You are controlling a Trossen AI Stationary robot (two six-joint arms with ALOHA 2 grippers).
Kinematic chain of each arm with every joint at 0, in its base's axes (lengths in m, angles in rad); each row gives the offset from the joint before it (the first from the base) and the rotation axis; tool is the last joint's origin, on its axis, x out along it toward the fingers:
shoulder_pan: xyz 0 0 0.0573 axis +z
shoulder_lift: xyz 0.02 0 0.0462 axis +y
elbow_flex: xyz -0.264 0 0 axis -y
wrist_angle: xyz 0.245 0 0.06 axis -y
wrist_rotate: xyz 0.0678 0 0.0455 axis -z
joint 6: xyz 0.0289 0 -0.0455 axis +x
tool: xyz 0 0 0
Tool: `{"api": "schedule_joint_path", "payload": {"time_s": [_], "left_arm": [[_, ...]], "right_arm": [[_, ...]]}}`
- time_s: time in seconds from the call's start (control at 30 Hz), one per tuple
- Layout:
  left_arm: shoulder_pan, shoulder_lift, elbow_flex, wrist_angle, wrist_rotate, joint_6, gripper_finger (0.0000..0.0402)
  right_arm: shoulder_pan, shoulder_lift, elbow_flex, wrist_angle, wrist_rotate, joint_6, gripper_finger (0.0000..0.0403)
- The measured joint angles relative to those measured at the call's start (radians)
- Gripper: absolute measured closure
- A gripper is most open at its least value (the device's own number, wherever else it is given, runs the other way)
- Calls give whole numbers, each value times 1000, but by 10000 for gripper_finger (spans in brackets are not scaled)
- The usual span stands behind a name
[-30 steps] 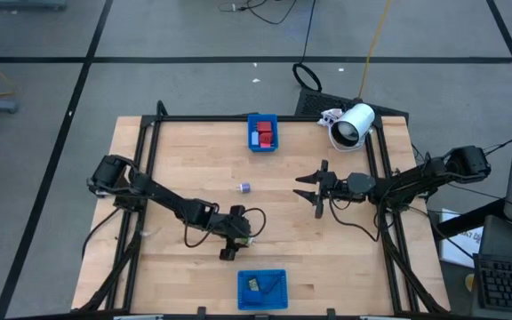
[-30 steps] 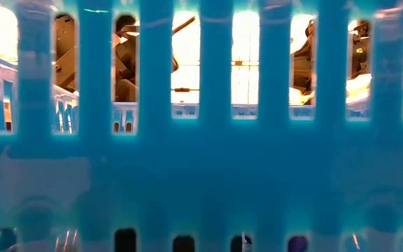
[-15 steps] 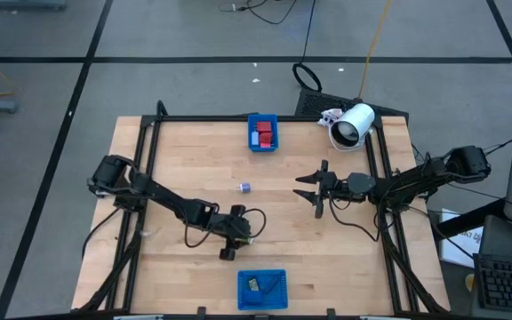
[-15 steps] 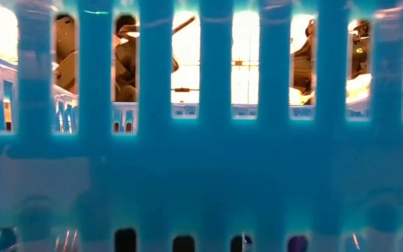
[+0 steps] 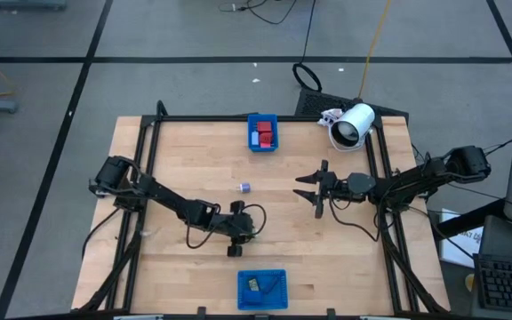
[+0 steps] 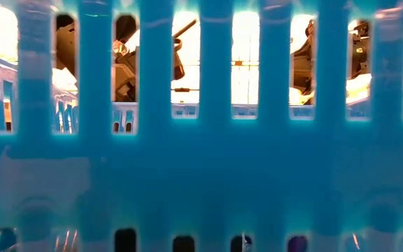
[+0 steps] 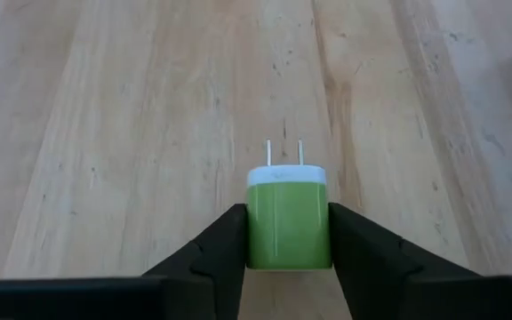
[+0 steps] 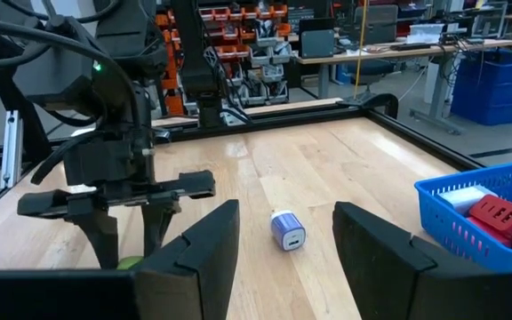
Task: Pick & Place Office items
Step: Put the green charger adapter into the top blue bin
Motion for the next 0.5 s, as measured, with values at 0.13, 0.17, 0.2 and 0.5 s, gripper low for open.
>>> {"api": "schedule_joint_path", "payload": {"time_s": [0.13, 0.17, 0.2, 0.5], "left_arm": [[0, 0, 0, 3, -9, -2, 267], [1, 0, 0, 4, -11, -9, 271], [1, 0, 0, 5, -12, -15, 272], [2, 3, -2, -4, -15, -57, 229]], "right_arm": [[0, 0, 0, 0, 0, 0, 232], [0, 0, 0, 0, 0, 0, 232], [0, 0, 0, 0, 0, 0, 232], [0, 0, 0, 0, 0, 0, 232]]}}
